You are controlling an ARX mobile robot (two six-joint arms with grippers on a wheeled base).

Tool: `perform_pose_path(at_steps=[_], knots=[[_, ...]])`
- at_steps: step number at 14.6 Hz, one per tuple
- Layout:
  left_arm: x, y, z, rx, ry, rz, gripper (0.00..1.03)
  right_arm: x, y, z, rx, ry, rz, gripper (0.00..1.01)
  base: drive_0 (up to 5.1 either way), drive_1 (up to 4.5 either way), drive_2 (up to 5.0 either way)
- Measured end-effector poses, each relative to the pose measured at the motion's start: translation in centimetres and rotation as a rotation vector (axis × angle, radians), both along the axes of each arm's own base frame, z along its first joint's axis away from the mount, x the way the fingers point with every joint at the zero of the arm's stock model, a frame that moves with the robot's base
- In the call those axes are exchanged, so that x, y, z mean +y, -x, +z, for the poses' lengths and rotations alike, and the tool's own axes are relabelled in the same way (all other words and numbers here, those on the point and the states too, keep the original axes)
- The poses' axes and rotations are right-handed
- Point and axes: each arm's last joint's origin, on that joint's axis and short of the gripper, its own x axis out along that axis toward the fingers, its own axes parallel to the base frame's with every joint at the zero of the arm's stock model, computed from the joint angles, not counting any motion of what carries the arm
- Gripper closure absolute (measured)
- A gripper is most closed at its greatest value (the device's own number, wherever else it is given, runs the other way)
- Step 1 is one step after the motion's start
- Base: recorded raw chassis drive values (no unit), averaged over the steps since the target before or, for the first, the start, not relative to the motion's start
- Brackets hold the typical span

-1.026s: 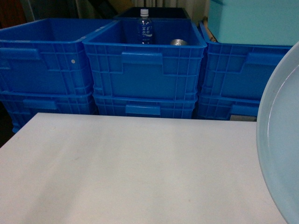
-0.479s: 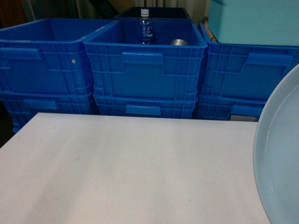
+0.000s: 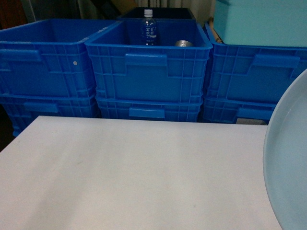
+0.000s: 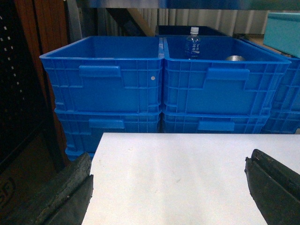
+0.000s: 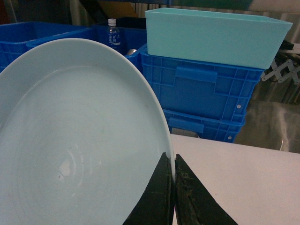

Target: Place blue tray on left shelf second layer neatly

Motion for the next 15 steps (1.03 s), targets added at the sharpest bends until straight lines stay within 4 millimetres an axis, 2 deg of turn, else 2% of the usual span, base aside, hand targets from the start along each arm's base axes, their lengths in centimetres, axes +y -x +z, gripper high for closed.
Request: perform_pose_path(at_steps=[11, 15], knots=[[0.01, 0.0, 0.0, 0.0, 0.0, 0.001, 0.05, 0.0, 0.0, 0.0, -0.001, 0.004, 0.0, 0.99, 0.0, 0.0, 0.0], [0.01, 0.0, 0.0, 0.0, 0.0, 0.001, 0.05, 0.0, 0.0, 0.0, 0.0, 0.004, 0.0, 0.99, -1.4, -1.45, -1.4]])
